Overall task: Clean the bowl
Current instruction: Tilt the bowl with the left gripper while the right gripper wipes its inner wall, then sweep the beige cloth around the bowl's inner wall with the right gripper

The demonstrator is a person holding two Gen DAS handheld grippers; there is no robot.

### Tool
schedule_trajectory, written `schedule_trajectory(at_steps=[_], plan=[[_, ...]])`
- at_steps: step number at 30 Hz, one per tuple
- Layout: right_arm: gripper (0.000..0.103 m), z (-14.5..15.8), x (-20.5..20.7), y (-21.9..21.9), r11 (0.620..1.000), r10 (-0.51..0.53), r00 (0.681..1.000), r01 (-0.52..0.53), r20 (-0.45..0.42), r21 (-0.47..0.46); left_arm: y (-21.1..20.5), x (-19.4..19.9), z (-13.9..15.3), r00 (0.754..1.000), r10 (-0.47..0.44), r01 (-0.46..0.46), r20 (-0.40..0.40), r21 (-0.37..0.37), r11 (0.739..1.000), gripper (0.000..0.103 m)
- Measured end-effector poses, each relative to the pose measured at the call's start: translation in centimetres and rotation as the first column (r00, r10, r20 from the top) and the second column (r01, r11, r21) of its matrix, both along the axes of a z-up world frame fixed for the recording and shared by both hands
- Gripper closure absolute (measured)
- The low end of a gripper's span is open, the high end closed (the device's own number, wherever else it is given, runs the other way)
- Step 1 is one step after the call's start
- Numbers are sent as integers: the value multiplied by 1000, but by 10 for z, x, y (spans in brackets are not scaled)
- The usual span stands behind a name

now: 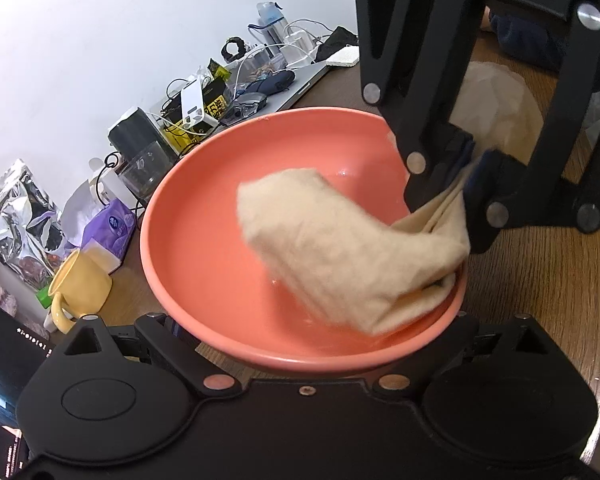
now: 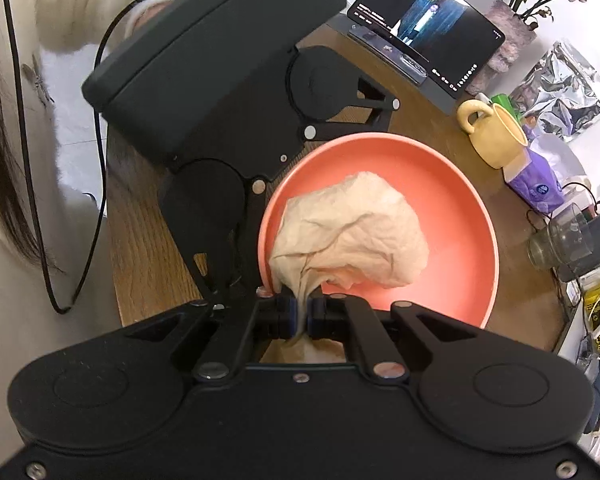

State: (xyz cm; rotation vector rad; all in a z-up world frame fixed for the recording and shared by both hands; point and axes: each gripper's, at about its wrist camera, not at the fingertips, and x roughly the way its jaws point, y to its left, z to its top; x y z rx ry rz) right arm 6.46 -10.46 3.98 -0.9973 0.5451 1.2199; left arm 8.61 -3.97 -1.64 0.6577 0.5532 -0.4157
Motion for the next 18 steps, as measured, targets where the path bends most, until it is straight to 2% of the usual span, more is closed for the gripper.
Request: schedule_trajectory(at_steps=[2,7,18], plan=[[98,0,0,1,1000,4,1000,-4,-5,16,16,-11,-5,1000,-3,3,5,4,1000,7],[97,1,-4,4,999,7,1000,-8,8,46,15,7,-6,1000,-5,5,1,6,1000,7],[97,2,-5,-7,1000,1,999,0,39,-31,14,8,-6,1000,-9,8,5,7,1000,7]])
